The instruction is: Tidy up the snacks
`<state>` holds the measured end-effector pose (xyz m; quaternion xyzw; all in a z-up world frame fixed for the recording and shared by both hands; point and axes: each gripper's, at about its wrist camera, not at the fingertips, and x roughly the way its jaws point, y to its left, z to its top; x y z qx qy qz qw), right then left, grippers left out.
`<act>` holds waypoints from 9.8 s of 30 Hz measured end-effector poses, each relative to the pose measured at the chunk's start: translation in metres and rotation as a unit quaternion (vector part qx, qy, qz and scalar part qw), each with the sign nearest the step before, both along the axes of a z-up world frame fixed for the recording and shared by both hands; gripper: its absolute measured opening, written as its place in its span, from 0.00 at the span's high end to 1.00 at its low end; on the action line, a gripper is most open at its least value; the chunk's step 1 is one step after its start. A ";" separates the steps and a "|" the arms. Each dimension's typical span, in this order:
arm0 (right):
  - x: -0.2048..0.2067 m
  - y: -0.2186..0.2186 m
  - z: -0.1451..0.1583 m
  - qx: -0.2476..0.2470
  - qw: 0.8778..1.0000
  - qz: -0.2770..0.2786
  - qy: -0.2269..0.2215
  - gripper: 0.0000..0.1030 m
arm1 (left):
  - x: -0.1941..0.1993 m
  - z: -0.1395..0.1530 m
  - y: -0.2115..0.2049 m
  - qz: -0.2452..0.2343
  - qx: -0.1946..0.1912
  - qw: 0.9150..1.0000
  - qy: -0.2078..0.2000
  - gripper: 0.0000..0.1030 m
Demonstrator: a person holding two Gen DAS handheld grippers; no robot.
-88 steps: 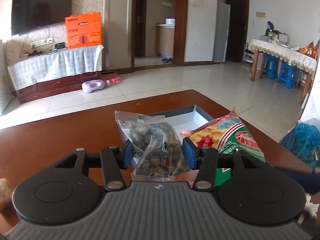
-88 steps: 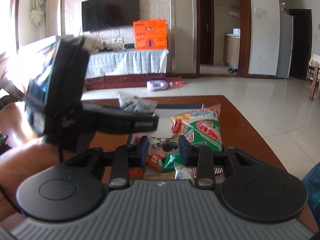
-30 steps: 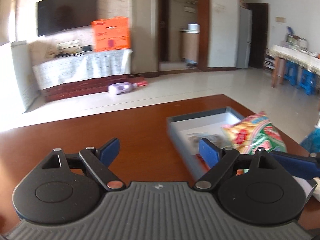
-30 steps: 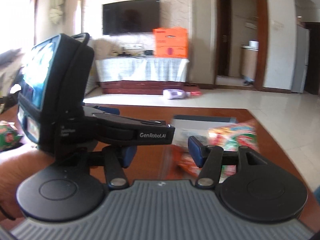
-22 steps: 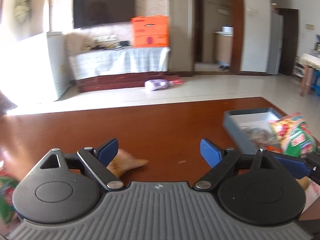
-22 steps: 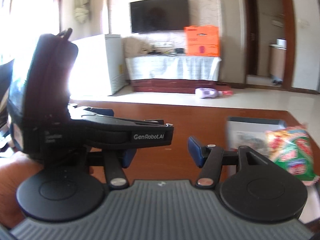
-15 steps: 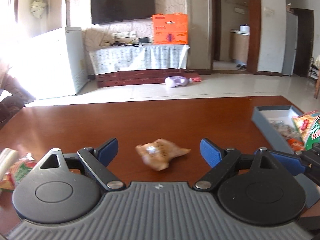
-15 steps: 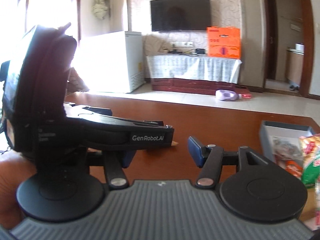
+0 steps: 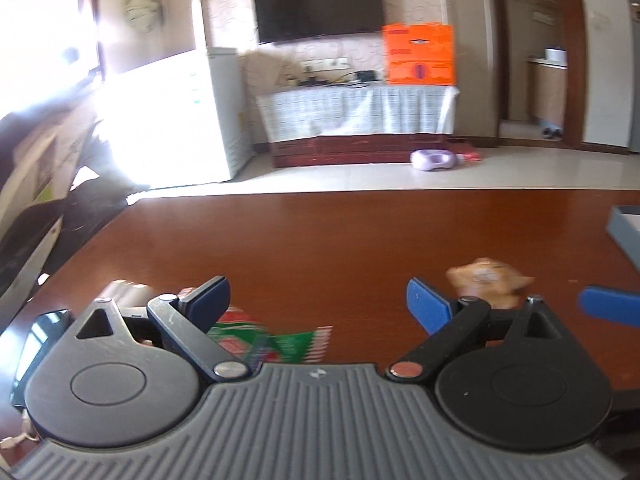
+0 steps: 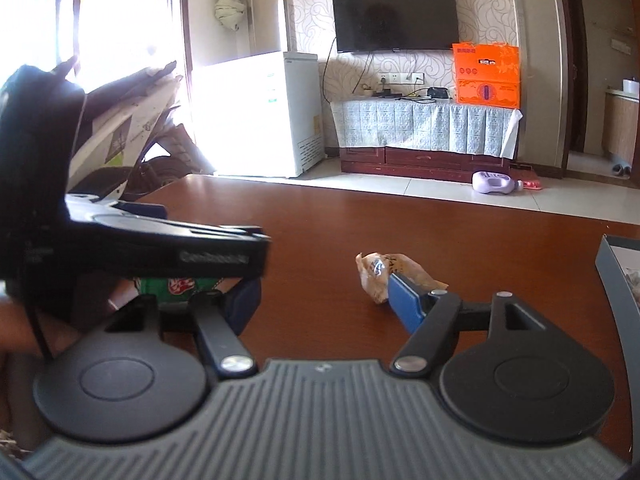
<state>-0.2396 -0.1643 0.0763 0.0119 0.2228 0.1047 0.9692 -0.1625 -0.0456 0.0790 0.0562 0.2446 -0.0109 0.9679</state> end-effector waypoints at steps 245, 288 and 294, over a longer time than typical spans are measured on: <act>-0.112 -0.231 -0.017 -0.057 0.959 -0.267 0.082 0.41 | -0.001 -0.029 -0.410 -0.347 -0.040 0.936 0.034 0.12; -0.236 -0.182 0.004 -0.007 0.937 -0.346 0.035 0.23 | -0.195 0.021 -0.222 -0.268 -0.052 0.962 -0.020 0.00; -0.239 -0.168 0.002 -0.027 0.944 -0.329 0.028 0.23 | -0.200 0.020 -0.203 -0.265 -0.044 0.963 -0.022 0.00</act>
